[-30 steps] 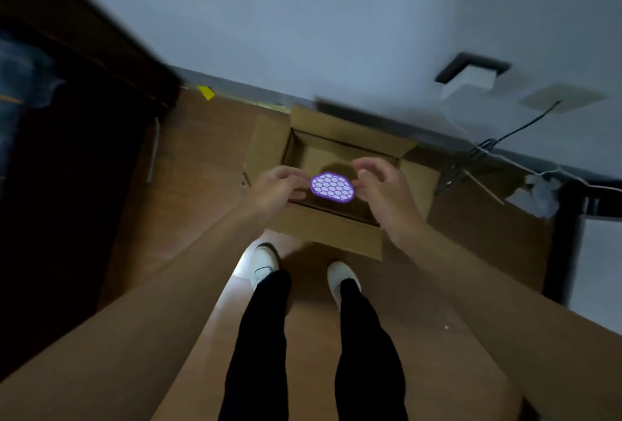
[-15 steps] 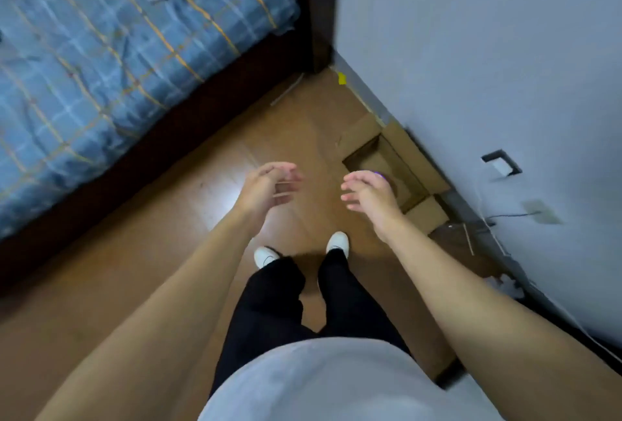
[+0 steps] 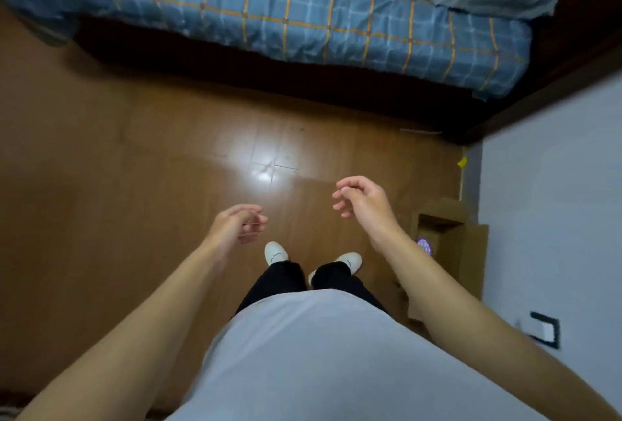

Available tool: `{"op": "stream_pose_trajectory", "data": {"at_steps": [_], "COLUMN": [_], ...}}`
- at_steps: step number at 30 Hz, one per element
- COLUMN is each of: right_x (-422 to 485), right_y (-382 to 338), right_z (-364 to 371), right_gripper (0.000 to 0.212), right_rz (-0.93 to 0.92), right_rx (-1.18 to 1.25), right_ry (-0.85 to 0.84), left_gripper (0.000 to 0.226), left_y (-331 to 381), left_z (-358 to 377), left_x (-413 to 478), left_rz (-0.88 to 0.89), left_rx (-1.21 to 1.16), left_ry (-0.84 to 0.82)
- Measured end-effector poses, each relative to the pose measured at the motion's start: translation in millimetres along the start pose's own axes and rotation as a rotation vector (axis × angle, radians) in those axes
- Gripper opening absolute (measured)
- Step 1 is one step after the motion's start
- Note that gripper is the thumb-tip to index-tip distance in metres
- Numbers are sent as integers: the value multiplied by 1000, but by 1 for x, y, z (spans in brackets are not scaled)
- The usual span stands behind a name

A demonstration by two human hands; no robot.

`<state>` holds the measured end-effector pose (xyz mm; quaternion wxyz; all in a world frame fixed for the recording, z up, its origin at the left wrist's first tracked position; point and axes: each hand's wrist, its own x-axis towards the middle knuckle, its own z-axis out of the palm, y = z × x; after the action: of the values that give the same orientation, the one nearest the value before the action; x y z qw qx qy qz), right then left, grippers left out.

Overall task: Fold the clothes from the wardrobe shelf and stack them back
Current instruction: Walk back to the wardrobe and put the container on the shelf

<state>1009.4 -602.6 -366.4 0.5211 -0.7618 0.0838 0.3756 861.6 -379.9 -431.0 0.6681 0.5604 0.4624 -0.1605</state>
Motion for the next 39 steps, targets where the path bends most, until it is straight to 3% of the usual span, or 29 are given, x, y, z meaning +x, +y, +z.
{"op": "stream_pose_trajectory", "data": {"at_steps": [10,16,23,27,34,39], "right_x": [48,96,161,169,128,103], "right_y": [7,-22,-77,-123,-178,-182], "right_z": [109,160,264,376,580,673], "right_gripper": [16,18,14,15,12,12], "right_rz": [154,147,110,18,-103,-150], "right_rx": [-474,-775,-1005,-1082,-921,-912], "right_ry": [-176,-254,-433,-635,-941,-996], "left_gripper": [21,26,24,19,22,23], "left_y": [-22,-13,-35,-62,-114,-146], "left_z": [-141,-206,-257,-267,-255,-299], "left_x": [-31,-44,-44,-41,-57,-60], "left_rz": [57,123,-34,-205,-489,-569], "left_rx": [-494,-762,-895,-919,-1010,-1128], "left_ry": [335,532,762,804,736,685]}}
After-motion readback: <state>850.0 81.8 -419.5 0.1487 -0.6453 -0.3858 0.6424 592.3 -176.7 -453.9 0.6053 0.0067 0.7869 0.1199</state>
